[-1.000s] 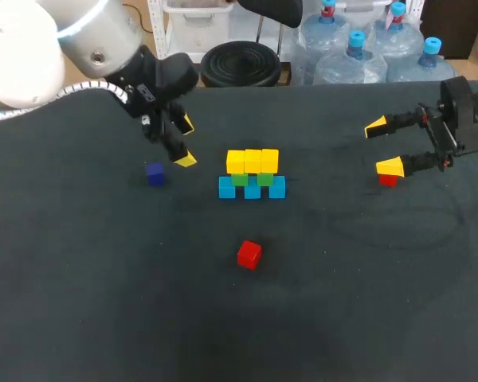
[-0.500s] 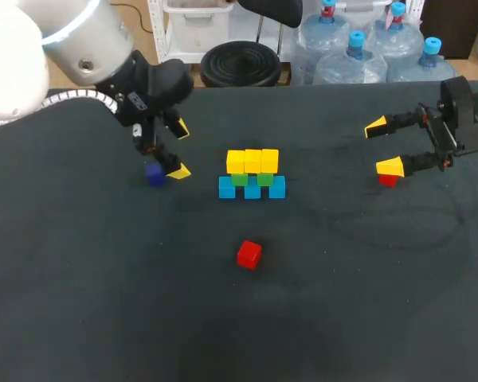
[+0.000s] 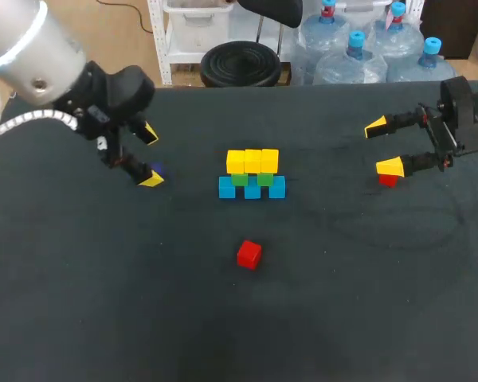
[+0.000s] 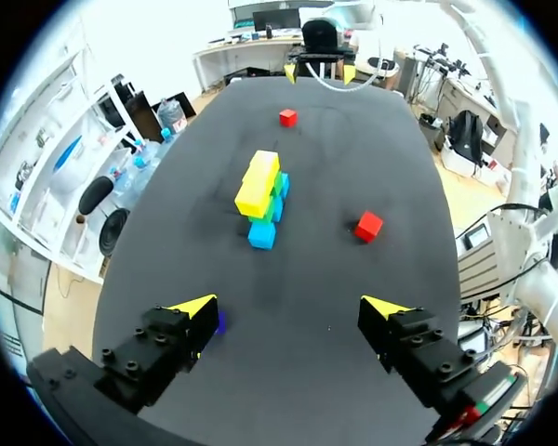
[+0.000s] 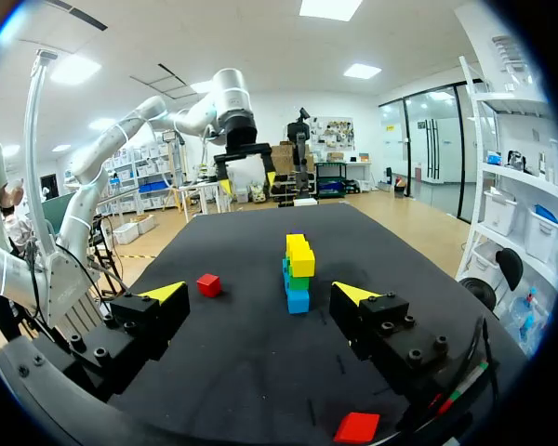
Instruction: Place the blue cubes, place green cubes on the blue cubes, place the yellow cubes on the green cubes, then place the red cubes on the yellow cubes, and place purple cube on the red cubes.
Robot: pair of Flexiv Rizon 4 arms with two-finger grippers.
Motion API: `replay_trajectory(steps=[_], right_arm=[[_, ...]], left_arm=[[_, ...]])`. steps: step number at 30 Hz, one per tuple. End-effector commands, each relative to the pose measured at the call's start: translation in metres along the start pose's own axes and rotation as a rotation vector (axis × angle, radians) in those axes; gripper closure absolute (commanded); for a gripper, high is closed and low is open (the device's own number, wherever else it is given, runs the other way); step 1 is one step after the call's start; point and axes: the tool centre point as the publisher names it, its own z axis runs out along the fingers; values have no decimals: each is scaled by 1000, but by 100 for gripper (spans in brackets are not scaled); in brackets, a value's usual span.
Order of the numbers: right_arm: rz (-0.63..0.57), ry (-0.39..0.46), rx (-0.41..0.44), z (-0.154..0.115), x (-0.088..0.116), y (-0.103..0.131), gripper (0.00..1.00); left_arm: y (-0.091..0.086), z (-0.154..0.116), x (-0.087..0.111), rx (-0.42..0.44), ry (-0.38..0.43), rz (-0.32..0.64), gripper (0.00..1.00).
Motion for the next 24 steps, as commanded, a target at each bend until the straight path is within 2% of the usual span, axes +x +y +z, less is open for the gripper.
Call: replay_trajectory(steps=[1,2,3,6,22,24], right_arm=[[-1,0,0,1,0,0,0],[-1,0,0,1,0,0,0],[-1,0,0,1,0,0,0],[-1,0,0,1,0,0,0],[-1,0,0,1,0,0,0],[-18,37,23,-4,1,-6,0]], left_arm=[[-14,-12,17,-49,-137,30,0],[-14,-13,18,-52,-148,36,0],[-14,-15,20,-57,-194,42,0],[-12,-16,24,-56,-218,29,0],[-13,-18,22,-42,-223,53,0],[-13,-18,22,-42,-223,53,0]])
